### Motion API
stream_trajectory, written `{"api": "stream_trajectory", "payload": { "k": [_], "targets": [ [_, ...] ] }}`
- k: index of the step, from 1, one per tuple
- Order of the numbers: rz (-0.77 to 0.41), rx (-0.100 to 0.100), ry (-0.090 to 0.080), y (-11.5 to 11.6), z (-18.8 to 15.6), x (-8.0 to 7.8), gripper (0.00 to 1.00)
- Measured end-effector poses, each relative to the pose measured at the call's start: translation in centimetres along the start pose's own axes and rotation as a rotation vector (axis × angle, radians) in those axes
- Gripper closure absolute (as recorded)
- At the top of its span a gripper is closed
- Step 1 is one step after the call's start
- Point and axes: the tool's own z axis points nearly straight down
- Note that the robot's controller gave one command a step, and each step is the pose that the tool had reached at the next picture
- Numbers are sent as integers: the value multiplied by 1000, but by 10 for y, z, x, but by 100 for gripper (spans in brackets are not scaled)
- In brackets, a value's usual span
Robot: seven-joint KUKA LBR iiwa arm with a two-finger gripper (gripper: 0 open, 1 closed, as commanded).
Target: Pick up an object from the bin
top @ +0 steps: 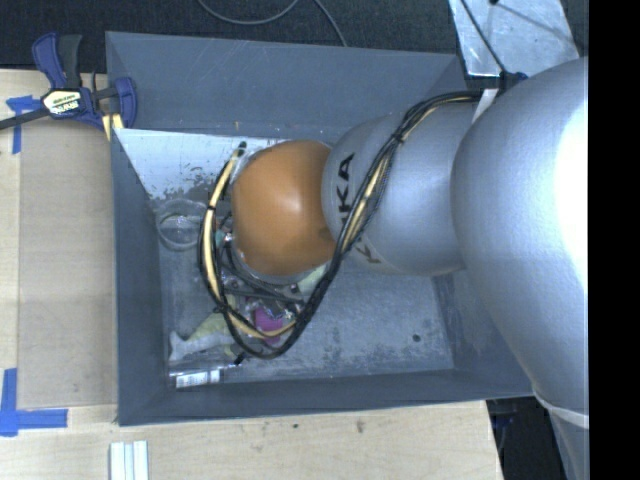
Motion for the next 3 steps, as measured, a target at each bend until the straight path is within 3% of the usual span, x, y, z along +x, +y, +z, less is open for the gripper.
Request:
{"api": "stream_trajectory", "payload": {
  "k": [1, 2, 3],
  "targets": [
    [30, 0, 4, -4, 24, 29, 0],
    [-152, 0, 2, 29, 32, -6, 100],
    [-151, -1, 3, 29, 31, -6, 100]
  ]
}}
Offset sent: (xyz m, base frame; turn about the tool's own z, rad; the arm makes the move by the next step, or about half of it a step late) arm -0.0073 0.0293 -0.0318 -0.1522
